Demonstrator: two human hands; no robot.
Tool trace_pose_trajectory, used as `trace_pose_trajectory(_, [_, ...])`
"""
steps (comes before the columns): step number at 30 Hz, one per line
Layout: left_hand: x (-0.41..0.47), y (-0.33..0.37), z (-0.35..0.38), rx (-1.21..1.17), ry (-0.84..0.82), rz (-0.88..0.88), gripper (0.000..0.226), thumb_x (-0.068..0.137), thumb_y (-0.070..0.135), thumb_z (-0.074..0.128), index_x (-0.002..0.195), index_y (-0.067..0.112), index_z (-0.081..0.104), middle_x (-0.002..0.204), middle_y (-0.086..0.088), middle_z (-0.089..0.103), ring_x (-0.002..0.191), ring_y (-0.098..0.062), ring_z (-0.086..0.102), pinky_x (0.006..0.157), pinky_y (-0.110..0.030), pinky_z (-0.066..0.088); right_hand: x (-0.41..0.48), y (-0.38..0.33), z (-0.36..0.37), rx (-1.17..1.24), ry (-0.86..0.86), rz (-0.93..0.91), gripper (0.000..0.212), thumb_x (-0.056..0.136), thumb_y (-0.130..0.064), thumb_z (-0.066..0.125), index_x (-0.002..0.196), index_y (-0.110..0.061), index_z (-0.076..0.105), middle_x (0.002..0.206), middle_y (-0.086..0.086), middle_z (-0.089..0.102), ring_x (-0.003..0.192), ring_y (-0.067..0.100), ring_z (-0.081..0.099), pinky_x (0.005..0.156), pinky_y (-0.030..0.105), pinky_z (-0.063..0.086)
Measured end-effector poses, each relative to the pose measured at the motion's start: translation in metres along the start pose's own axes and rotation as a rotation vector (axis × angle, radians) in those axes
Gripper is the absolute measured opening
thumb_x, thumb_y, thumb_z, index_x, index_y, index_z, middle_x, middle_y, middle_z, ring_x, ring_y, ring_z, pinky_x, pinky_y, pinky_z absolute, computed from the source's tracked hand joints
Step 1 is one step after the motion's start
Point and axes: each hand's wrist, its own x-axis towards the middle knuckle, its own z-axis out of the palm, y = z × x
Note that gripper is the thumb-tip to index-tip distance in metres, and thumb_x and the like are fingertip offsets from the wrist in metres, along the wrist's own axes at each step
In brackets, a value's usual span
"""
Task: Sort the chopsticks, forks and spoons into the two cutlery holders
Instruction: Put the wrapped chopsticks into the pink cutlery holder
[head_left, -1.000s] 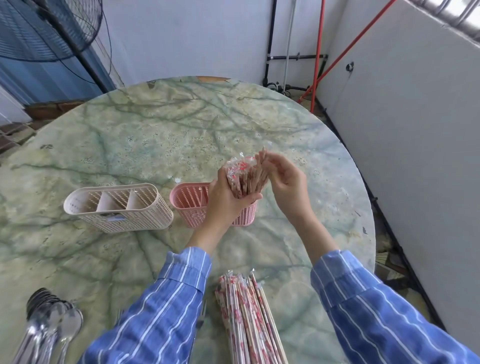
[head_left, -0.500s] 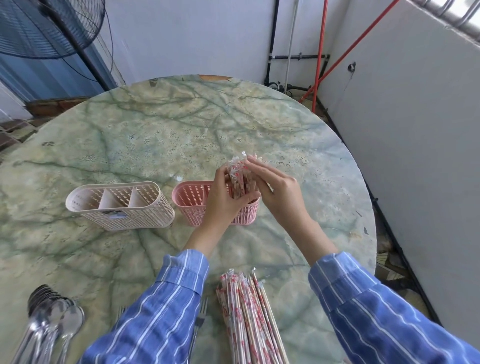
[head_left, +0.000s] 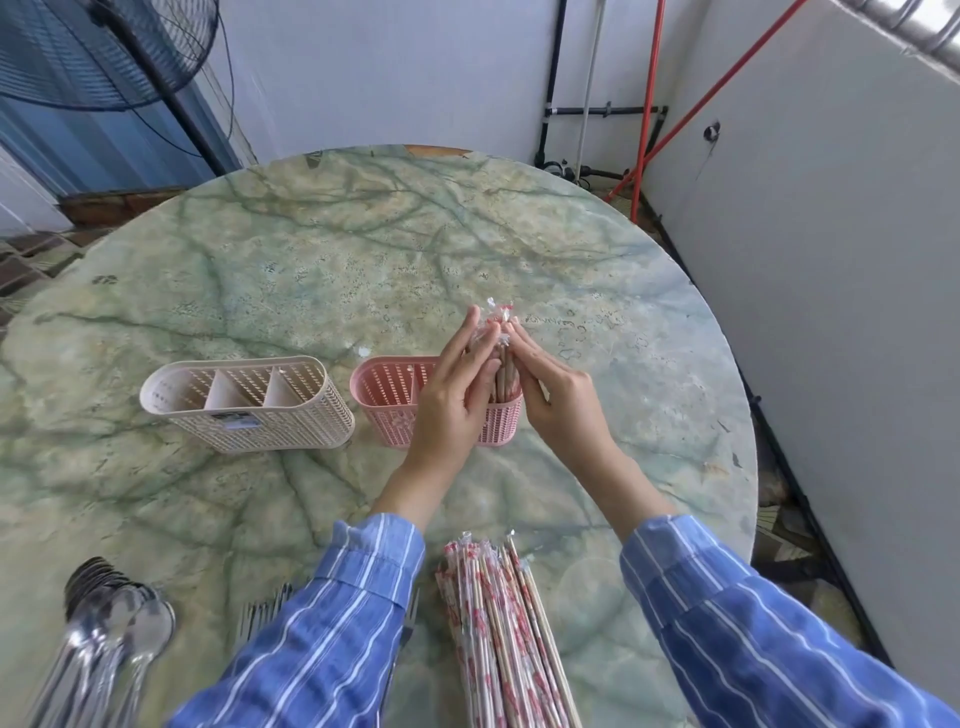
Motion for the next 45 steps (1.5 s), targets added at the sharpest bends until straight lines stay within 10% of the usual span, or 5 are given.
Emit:
trace_pose_trajectory(18, [-0.237, 0.07, -0.003, 0.203, 0.019, -0.821, 0.041, 0.081, 0.019, 0.074, 0.117, 0.009, 0.056, 0.109, -0.002, 0.056, 0.101, -0.019, 0.054, 0.089, -0.039, 0.048, -0.209, -0.033, 0.009, 0.251, -0.315, 1.055, 0.04, 0.086, -0.017, 0.069, 0.124, -0.014, 0.055, 0.115, 0.004, 0.063, 0.099, 0.016, 0.062, 0.087, 0.034, 0.054])
trace_pose_trajectory(23, [-0.262, 0.098, 0.004, 0.237, -0.035, -1.14, 0.064, 0.078, 0.036, 0.075, 0.127, 0.007, 0.046, 0.122, -0.01, 0.044, 0.113, -0.022, 0.044, 0.101, -0.033, 0.037, -0.239, -0.046, 0.009, 0.195, -0.429, 1.113, 0.063, 0.075, -0.035, 0.077, 0.128, -0.013, 0.05, 0.113, 0.003, 0.061, 0.097, 0.016, 0.064, 0.084, 0.037, 0.056])
trace_pose_trajectory(27, [-0.265, 0.099, 0.005, 0.122, -0.028, -1.258, 0.068, 0.077, 0.037, 0.077, 0.129, 0.007, 0.045, 0.12, -0.007, 0.054, 0.107, -0.02, 0.055, 0.093, -0.033, 0.046, -0.236, -0.052, 0.008, 0.28, -0.468, 1.188, 0.022, 0.086, -0.019, 0.07, 0.104, -0.01, 0.06, 0.08, -0.002, 0.065, 0.059, 0.004, 0.058, 0.049, 0.016, 0.047])
trace_pose_trajectory(30, [-0.256, 0.095, 0.004, 0.034, -0.081, -1.376, 0.054, 0.079, 0.038, 0.075, 0.119, 0.009, 0.053, 0.11, -0.004, 0.064, 0.097, -0.021, 0.063, 0.083, -0.032, 0.051, -0.226, -0.059, 0.011, 0.396, -0.49, 1.243, 0.01, 0.091, -0.01, 0.06, 0.084, -0.011, 0.066, 0.077, 0.011, 0.069, 0.064, 0.018, 0.059, 0.067, 0.04, 0.056])
trace_pose_trajectory(45, [-0.236, 0.101, -0.001, -0.296, -0.079, -1.541, 0.024, 0.089, 0.019, 0.066, 0.111, 0.011, 0.059, 0.1, -0.006, 0.068, 0.091, -0.021, 0.065, 0.078, -0.033, 0.054, -0.206, -0.047, 0.01, 0.533, -0.567, 1.376, 0.023, 0.091, -0.013, 0.064, 0.097, 0.009, 0.068, 0.074, 0.015, 0.067, 0.054, 0.019, 0.064, 0.058, 0.031, 0.058])
